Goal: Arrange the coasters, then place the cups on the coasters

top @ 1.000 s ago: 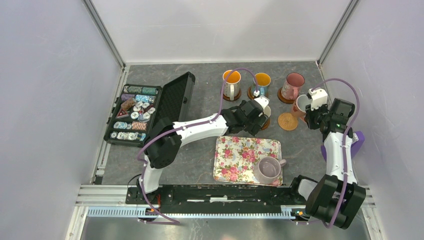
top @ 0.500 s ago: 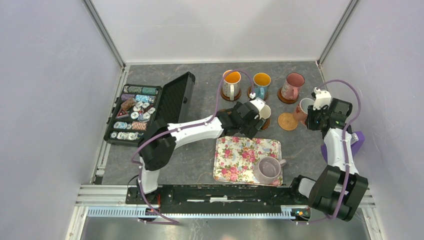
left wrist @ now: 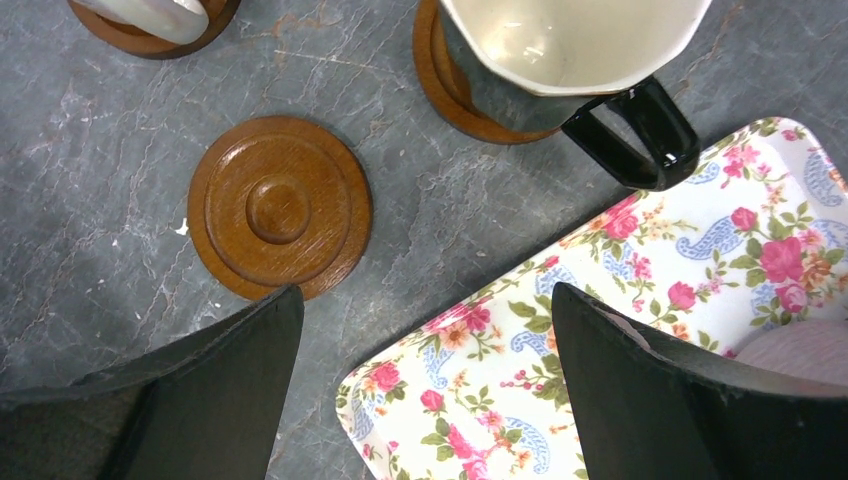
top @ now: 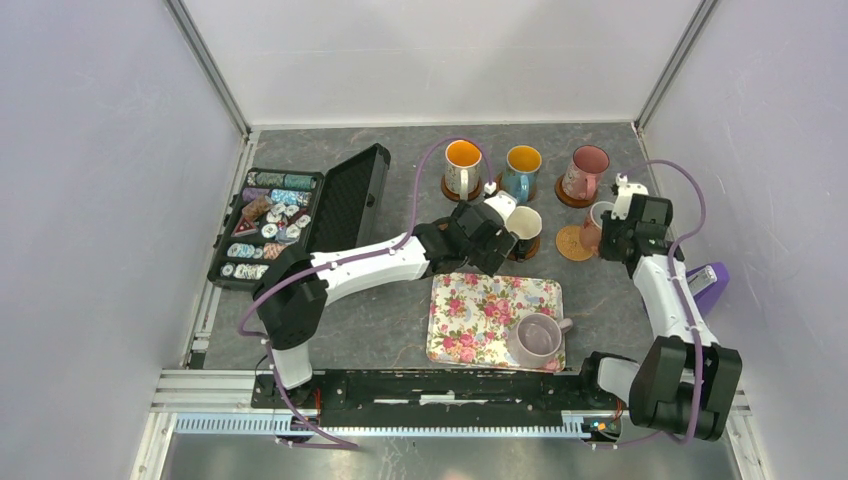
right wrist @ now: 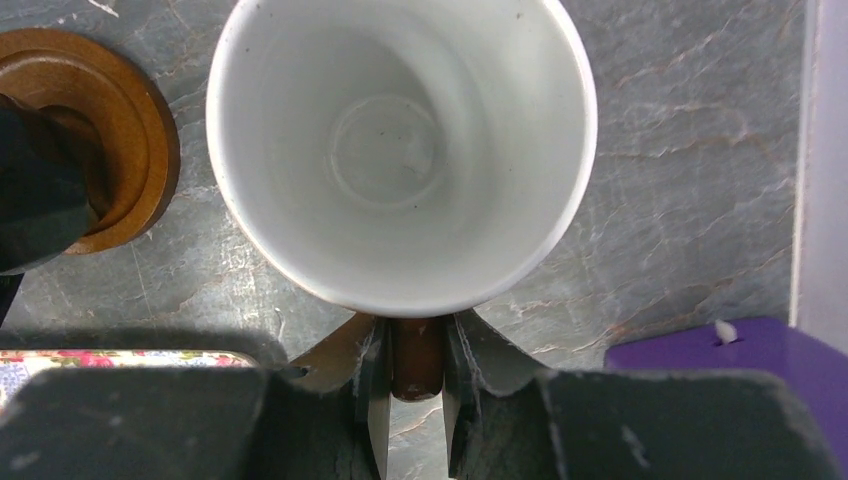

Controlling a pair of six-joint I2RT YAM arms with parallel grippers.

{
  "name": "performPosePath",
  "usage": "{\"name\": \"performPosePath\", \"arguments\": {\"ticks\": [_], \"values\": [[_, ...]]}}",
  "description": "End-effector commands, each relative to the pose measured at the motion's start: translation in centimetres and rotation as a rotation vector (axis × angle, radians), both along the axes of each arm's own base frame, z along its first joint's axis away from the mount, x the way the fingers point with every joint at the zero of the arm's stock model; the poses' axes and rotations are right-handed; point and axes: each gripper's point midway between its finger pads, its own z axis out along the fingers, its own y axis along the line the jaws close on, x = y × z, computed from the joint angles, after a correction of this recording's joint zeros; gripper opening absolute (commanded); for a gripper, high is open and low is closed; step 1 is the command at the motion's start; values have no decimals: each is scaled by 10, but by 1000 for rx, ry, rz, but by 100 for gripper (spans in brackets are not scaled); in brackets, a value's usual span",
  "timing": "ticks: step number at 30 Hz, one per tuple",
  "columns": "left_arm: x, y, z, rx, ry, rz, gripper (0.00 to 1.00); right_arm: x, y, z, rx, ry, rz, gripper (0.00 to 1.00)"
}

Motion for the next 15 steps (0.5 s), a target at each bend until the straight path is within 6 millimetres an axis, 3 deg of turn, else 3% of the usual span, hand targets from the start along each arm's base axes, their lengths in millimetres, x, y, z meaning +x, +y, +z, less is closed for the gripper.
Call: {"name": "performPosePath", "arguments": {"ticks": [1,15], "values": [[8,2,23,-53,-59,25,100,11,-1,5,2,-73,-122,0],[12,6,23,-47,-65,37,100,22,10,5,-47,-149,-126,0]]}}
